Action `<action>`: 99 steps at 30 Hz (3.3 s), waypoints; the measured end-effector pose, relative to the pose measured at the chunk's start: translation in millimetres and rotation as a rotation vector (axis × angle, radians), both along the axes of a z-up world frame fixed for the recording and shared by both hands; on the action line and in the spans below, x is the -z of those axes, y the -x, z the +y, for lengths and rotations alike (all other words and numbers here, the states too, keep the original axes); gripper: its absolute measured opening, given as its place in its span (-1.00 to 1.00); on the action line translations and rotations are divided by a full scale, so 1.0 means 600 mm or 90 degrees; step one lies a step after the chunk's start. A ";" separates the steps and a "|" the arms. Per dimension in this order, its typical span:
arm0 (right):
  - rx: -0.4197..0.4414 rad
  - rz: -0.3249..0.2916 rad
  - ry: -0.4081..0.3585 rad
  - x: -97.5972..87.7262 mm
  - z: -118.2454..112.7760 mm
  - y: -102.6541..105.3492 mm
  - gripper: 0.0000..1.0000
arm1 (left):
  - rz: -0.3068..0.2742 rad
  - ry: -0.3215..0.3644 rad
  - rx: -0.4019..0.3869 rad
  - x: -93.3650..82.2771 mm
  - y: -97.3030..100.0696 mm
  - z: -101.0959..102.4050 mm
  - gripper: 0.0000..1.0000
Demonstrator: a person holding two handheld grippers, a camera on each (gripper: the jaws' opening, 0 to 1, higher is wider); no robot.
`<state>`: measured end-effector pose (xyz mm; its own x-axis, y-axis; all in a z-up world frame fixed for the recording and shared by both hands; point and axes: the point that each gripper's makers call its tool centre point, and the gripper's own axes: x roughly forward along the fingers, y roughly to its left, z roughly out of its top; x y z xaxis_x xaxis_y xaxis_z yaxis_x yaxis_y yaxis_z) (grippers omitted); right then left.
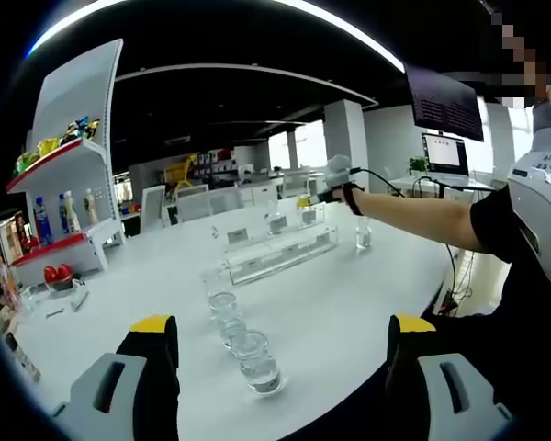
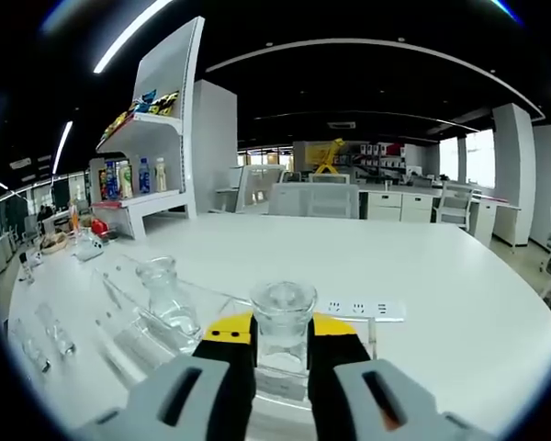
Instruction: Identify the label on the chemical reagent bottle, grasp the chemical reagent bottle, and place it in the designated position on the reagent rack
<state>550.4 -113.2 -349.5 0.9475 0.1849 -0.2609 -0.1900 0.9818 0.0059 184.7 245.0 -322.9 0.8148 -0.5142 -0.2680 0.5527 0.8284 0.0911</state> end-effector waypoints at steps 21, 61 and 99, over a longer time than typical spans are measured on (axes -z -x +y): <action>-0.021 0.010 -0.003 -0.003 0.000 0.015 -0.36 | -0.007 -0.001 0.000 -0.007 0.005 -0.003 0.88; -0.054 -0.141 -0.110 -0.133 -0.038 0.264 0.89 | -0.024 0.008 0.050 -0.024 0.017 -0.054 0.88; -0.047 -0.137 -0.165 -0.111 -0.095 0.503 0.94 | -0.037 0.002 0.055 -0.032 0.035 -0.054 0.87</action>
